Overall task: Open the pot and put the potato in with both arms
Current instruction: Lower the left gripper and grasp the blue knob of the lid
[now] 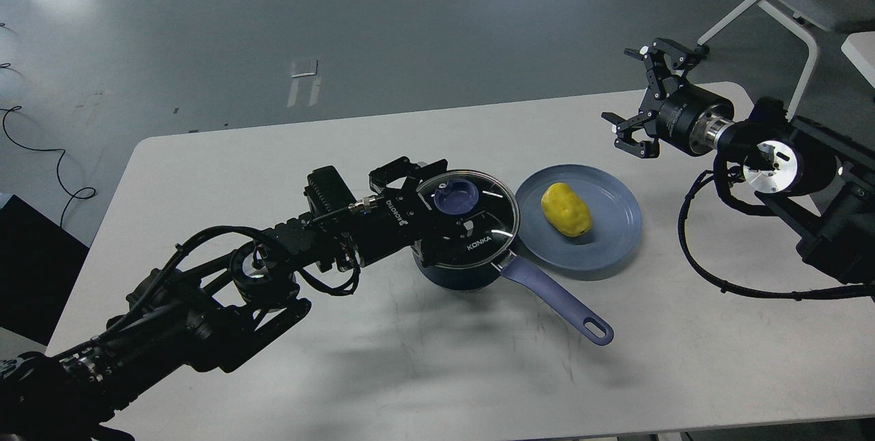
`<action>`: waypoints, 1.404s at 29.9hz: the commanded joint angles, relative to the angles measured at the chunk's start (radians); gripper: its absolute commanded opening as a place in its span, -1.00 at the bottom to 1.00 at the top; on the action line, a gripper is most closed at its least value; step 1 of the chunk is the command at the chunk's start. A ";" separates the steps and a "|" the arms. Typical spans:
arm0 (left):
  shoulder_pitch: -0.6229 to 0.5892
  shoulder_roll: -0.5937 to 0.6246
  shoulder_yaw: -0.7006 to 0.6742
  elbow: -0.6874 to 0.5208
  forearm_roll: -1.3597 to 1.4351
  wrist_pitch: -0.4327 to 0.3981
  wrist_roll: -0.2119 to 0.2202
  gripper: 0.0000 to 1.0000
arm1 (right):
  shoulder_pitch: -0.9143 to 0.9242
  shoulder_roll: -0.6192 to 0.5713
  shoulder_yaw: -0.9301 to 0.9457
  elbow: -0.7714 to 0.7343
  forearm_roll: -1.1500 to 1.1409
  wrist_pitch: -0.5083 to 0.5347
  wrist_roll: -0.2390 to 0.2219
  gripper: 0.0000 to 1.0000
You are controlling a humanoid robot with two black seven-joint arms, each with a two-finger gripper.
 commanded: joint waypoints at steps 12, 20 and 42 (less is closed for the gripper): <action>-0.001 -0.024 0.007 0.039 0.000 0.001 0.002 0.96 | -0.012 0.000 -0.001 -0.014 0.000 0.000 -0.001 1.00; 0.001 -0.028 0.007 0.046 0.000 0.001 0.000 0.96 | -0.012 -0.002 0.000 -0.014 0.000 0.000 0.000 1.00; 0.002 -0.057 0.011 0.105 -0.005 0.001 0.003 0.25 | -0.013 -0.002 -0.008 -0.029 0.000 0.000 0.000 1.00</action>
